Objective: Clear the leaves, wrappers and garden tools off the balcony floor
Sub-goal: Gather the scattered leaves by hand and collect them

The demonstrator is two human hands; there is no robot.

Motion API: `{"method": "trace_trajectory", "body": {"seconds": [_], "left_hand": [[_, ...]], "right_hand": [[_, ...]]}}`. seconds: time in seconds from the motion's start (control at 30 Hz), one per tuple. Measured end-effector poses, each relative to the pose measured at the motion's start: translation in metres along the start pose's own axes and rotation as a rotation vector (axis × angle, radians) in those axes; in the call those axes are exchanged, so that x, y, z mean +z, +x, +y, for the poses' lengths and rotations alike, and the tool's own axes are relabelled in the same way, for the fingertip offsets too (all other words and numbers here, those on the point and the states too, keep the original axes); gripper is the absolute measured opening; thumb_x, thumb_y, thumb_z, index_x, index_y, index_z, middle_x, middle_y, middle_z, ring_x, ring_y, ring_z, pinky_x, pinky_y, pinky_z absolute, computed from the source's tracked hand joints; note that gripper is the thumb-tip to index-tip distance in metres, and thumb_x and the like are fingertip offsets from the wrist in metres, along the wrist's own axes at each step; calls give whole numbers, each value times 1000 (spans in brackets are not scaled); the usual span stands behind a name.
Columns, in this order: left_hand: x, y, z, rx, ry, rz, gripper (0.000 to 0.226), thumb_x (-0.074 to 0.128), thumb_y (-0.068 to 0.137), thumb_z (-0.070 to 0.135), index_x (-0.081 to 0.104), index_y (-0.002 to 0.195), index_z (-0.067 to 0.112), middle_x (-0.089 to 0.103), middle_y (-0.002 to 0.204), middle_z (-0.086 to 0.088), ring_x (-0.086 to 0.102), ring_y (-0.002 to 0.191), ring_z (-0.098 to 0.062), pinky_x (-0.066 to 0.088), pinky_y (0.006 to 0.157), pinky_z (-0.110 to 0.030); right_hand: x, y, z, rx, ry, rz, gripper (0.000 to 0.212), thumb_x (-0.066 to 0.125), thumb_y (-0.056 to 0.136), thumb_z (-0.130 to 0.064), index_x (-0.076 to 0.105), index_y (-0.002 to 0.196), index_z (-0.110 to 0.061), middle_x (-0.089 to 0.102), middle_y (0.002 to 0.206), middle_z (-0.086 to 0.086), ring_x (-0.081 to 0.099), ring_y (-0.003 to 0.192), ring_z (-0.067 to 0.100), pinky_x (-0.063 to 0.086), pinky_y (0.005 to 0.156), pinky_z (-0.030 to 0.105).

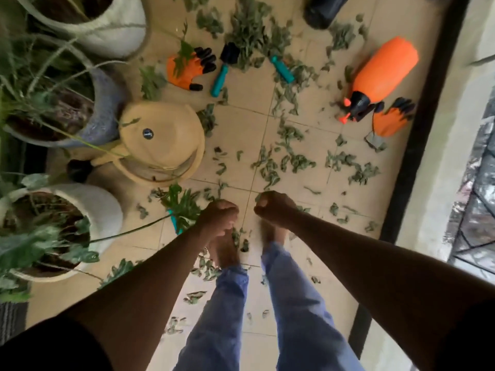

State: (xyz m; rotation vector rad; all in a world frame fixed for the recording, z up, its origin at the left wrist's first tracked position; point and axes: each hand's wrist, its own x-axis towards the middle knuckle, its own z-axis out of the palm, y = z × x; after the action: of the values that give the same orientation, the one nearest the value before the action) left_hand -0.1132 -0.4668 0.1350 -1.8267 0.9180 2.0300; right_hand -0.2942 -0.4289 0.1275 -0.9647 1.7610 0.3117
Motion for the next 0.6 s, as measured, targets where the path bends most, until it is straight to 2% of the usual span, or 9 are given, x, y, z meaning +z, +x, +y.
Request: {"method": "trace_trajectory", "body": {"seconds": [0.07,0.17,0.23,0.3,0.37,0.43,0.5,0.53,0.6], "left_hand": [[10,15,14,4,-27,-1,11,58,102,21,65,93,21,69,89,-4,58,75,-19,40,64,-24],[24,41,27,19,-57,31,13,60,100,21,67,90,19,72,89,-6,57,72,-19,40,57,-23],[34,60,27,18,-71,49,12,59,100,22,68,93,19,73,87,-5,58,68,-17,38,48,-18],[43,82,25,3,-62,60,13,59,98,25,69,92,18,71,80,0,56,63,-14,36,41,-16],[51,100,25,-34,-56,74,15,62,88,32,69,87,18,69,79,-2,56,63,-16,39,47,-17],[59,122,23,-55,-49,64,21,58,74,36,66,84,19,65,83,-9,55,69,-21,41,59,-25],[66,144,20,-64,-49,40,22,61,77,32,65,94,19,62,89,-14,53,77,-22,40,70,-32],[69,154,19,-67,-49,31,19,63,82,29,64,98,19,61,90,-15,53,79,-22,39,72,-34],[71,172,16,-67,-46,26,24,62,75,30,63,97,18,61,90,-16,53,79,-23,39,71,-33]], "right_hand": [[-13,18,9,1,-11,3,26,60,87,-31,67,111,-26,69,120,4,64,112,29,54,94,38],[-21,49,25,7,-30,0,26,58,86,-30,69,110,-27,70,118,2,66,108,27,56,91,38],[-20,71,37,-1,-66,17,23,59,88,-34,67,108,-26,70,116,2,66,107,28,56,86,36],[-17,94,51,-43,-121,62,21,61,90,-33,63,109,-26,68,114,5,65,106,30,49,77,29],[-16,118,62,-90,-175,104,33,63,88,-29,61,120,-28,65,121,7,63,112,32,44,75,29],[-14,143,70,-143,-260,110,50,68,85,-29,55,134,-30,59,131,7,58,120,32,48,82,33],[-10,168,75,-227,-407,87,62,72,85,-29,49,142,-31,49,141,7,49,128,32,50,91,39],[-7,180,77,-276,-503,77,68,74,85,-27,45,146,-31,42,148,8,43,133,33,50,95,42],[-2,203,82,-385,-682,65,79,73,86,-19,35,154,-31,25,162,12,29,145,37,46,104,49]]}}
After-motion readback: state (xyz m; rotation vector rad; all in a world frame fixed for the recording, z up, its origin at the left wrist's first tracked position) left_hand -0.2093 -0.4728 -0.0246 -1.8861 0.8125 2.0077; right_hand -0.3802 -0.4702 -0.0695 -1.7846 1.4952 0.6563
